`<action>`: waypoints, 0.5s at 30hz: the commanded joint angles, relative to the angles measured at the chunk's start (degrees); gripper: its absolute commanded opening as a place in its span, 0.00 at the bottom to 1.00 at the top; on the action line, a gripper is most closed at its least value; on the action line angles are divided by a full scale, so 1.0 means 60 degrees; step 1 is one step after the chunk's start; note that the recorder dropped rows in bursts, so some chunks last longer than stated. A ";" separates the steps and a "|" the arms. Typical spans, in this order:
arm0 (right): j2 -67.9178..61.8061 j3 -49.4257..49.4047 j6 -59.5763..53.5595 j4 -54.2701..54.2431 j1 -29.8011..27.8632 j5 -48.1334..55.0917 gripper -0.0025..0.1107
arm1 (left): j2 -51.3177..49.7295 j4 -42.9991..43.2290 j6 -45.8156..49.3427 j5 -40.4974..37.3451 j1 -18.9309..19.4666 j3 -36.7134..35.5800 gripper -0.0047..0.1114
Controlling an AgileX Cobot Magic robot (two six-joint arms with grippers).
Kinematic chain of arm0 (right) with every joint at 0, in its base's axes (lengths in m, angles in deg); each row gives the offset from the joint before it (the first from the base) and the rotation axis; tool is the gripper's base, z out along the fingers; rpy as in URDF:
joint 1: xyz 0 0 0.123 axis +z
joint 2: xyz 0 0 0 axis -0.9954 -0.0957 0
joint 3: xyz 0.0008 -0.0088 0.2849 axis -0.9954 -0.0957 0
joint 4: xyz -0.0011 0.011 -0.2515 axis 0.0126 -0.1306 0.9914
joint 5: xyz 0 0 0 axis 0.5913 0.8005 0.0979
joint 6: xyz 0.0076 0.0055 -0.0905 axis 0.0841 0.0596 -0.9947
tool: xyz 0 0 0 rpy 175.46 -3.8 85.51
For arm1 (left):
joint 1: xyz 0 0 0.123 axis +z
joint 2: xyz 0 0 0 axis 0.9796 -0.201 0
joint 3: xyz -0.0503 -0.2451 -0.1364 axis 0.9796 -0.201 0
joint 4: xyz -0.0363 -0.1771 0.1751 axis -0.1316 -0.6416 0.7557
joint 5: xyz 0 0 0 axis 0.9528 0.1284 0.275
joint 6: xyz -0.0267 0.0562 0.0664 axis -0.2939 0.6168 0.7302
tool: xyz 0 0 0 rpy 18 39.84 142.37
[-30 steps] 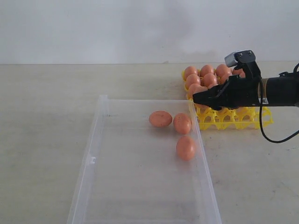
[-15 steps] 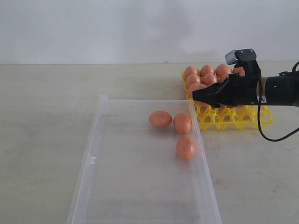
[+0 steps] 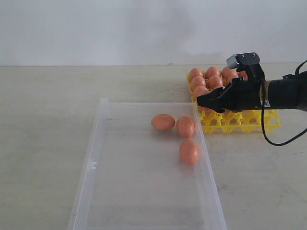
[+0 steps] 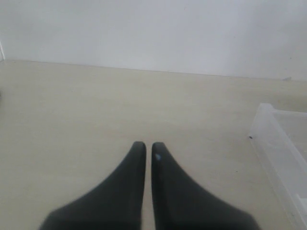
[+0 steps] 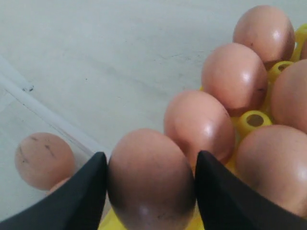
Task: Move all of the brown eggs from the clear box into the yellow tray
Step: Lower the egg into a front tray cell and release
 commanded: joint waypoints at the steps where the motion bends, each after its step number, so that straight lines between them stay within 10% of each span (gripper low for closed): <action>1: -0.0011 0.0044 0.0046 -0.0045 -0.0004 -0.0104 0.54 | 0.0021 -0.0024 0.0022 0.0067 0.0033 -0.0024 0.08; 15: -0.0011 0.0044 0.0100 -0.0226 -0.0004 -0.0113 0.57 | 0.0021 -0.0024 0.0022 0.0067 0.0033 -0.0024 0.08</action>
